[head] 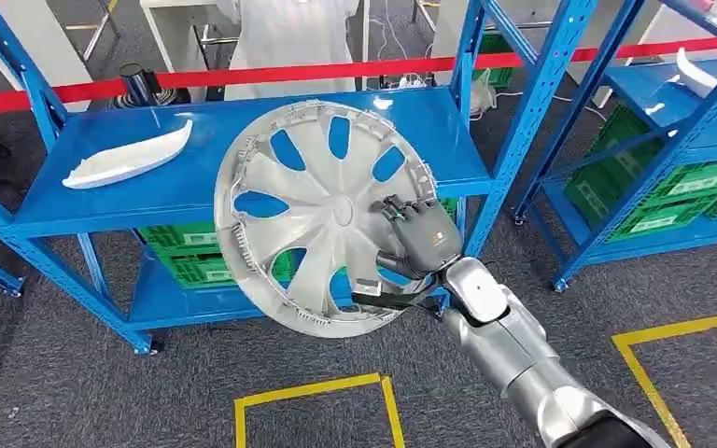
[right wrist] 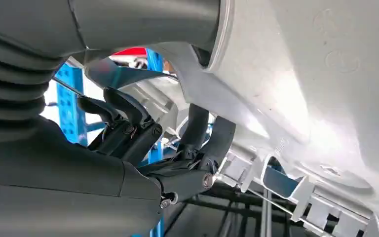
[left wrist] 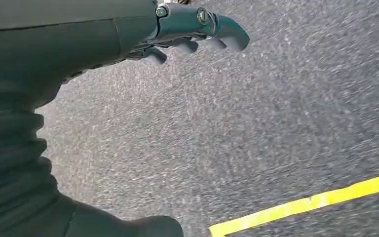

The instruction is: Take the parts from the cabinet and place them on the table.

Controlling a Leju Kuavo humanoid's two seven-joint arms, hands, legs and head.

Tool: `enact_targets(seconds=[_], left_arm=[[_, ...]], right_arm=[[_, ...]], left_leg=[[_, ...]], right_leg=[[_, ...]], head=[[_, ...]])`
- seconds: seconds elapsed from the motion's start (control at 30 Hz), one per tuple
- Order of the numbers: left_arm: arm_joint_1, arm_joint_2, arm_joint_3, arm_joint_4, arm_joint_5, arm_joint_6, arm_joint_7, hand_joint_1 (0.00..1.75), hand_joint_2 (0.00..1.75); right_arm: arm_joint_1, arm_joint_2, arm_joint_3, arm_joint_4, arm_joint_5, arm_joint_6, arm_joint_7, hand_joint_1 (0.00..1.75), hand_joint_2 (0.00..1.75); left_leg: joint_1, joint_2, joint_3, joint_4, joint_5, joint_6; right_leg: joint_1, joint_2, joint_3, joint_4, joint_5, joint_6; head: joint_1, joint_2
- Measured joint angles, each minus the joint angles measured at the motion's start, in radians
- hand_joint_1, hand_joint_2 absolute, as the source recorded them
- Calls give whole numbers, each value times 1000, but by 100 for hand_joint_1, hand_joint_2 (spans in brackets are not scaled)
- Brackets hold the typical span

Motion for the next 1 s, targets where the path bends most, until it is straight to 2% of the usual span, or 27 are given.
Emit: enact_targets(seconds=[0.03,0.07,0.1,0.13,0.17,0.2,0.23,0.3,0.33,0.37,0.4,0.43,0.47,0.5,0.53,0.57,0.6,0.63,0.67,0.7,0.73,0.77,0.83,0.87,0.9,0.97,1.0], left_arm=[[0,0,0,0,0,0,2,0,175],[0,0,0,0,0,0,4,0,175],[0,0,0,0,0,0,4,0,175],[0,0,0,0,1,0,4,0,175],[-1,-1,0,0,5,0,4,0,175],[0,-3,0,0,8,1,5,0,175],[0,-3,0,0,8,2,4,0,175],[1,-3,0,0,10,2,3,0,175],[4,-2,1,0,11,3,3,0,175],[5,-1,3,1,13,5,3,0,175],[6,-2,5,1,15,5,3,0,175],[7,-1,6,1,15,5,2,0,175],[6,0,7,0,15,6,0,0,175],[6,0,7,0,15,7,0,0,175],[6,0,8,0,15,8,0,0,175],[6,1,9,0,15,8,0,0,175],[6,1,11,0,15,8,0,0,175],[5,1,12,0,15,8,0,0,175],[4,1,13,0,15,8,0,0,175],[1,0,13,0,15,8,-1,0,175],[-1,0,14,-1,15,8,-2,0,175],[-1,0,14,0,15,10,-3,0,175],[1,0,15,0,15,10,-3,0,175],[2,0,15,1,15,10,-3,0,175],[2,0,16,0,16,10,-2,0,175],[2,-1,16,0,16,11,-2,0,175],[2,-2,16,0,17,11,-2,0,175]], right_arm=[[5,0,0,0,-13,2,-7,175,0],[10,0,0,0,-29,5,-18,175,0],[14,0,0,0,-37,7,-24,175,0],[13,0,0,0,-46,11,-33,175,0],[9,0,0,0,-54,13,-41,175,0],[5,3,0,0,-60,16,-51,175,0],[3,5,0,0,-65,17,-54,175,0],[-6,10,0,5,-73,19,-57,175,0],[-8,13,0,9,-73,20,-59,175,0],[-13,16,0,13,-73,20,-60,175,0],[-15,22,0,14,-72,19,-61,175,0],[-16,26,0,15,-71,19,-61,175,0],[-16,27,0,16,-69,20,-63,175,0],[-16,30,0,18,-65,20,-63,175,0],[-16,31,0,21,-63,20,-63,175,0],[-16,32,0,23,-63,20,-63,175,0],[-16,32,0,24,-62,20,-62,175,0],[-17,32,0,24,-62,20,-61,175,0],[-18,32,0,24,-62,20,-61,175,0],[-20,32,0,24,-62,20,-61,175,0],[-22,32,0,24,-62,20,-61,175,0],[-24,34,0,24,-62,20,-60,175,0],[-24,35,0,25,-62,20,-60,175,0],[-23,35,0,28,-62,21,-60,175,0],[-23,35,1,30,-60,22,-60,175,0],[-24,36,1,30,-55,25,-60,175,0],[-24,36,1,31,-54,27,-60,175,0]], left_leg=[[-1,0,-19,4,11,0],[-2,0,-38,9,22,-1],[-3,0,-55,15,30,-2],[-4,0,-71,21,38,-4],[-3,0,-81,29,47,-7],[-9,1,-92,34,52,-14],[-8,4,-92,29,63,-20],[-2,5,-95,23,84,-31],[-8,4,-100,19,92,-39],[-3,0,-108,32,62,-45],[-1,0,-120,69,-1,-55],[3,0,-135,133,-68,-62],[6,0,-152,207,-120,-68],[8,0,-159,270,-142,-73],[11,0,-156,309,-133,-77],[13,0,-137,314,-96,-79],[15,0,-102,284,-52,-80],[17,0,-48,222,-25,-82],[20,-1,24,134,-36,-83],[17,-4,88,39,-89,-81],[11,-10,99,11,-101,-57],[11,-10,82,4,-94,-51],[5,-8,68,6,-74,-27],[9,0,60,2,-60,-15],[9,-2,49,2,-45,-8],[7,-2,15,3,-17,-2],[5,-1,-3,5,-3,-1]], right_leg=[[0,0,5,34,19,-1],[1,0,29,25,60,-4],[3,0,69,-18,97,-9],[5,0,125,-87,117,-16],[11,0,196,-179,97,-26],[16,-2,250,-273,49,-33],[19,-1,250,-279,46,-31],[25,0,238,-282,61,-41],[15,-1,233,-290,77,-50],[11,-7,222,-292,90,-56],[9,-6,207,-292,103,-65],[9,-6,192,-292,116,-66],[9,-6,177,-291,129,-65],[9,-7,161,-290,142,-64],[9,-7,144,-289,154,-62],[7,-8,126,-288,167,-59],[6,-8,107,-285,180,-54],[4,-8,89,-282,192,-50],[3,-8,77,-276,202,-44],[7,-7,68,-273,209,-37],[6,-9,66,-275,221,-31],[5,-9,65,-280,234,-24],[0,-7,62,-293,259,-7],[-5,-5,55,-286,242,-3],[-3,-5,41,-253,177,0],[-3,-4,10,-112,46,4],[-2,-3,-2,-34,10,5]], head=[[0,0],[0,0],[0,0],[0,0],[0,0],[0,0],[-2,0],[2,0],[2,0],[5,0],[-2,0],[-4,0],[-3,0],[-5,0],[-4,0],[-5,0],[-4,0],[-5,0],[-5,0],[-6,0],[-1,0],[-3,0],[-6,0],[-5,0],[-1,0],[1,0],[1,0]])
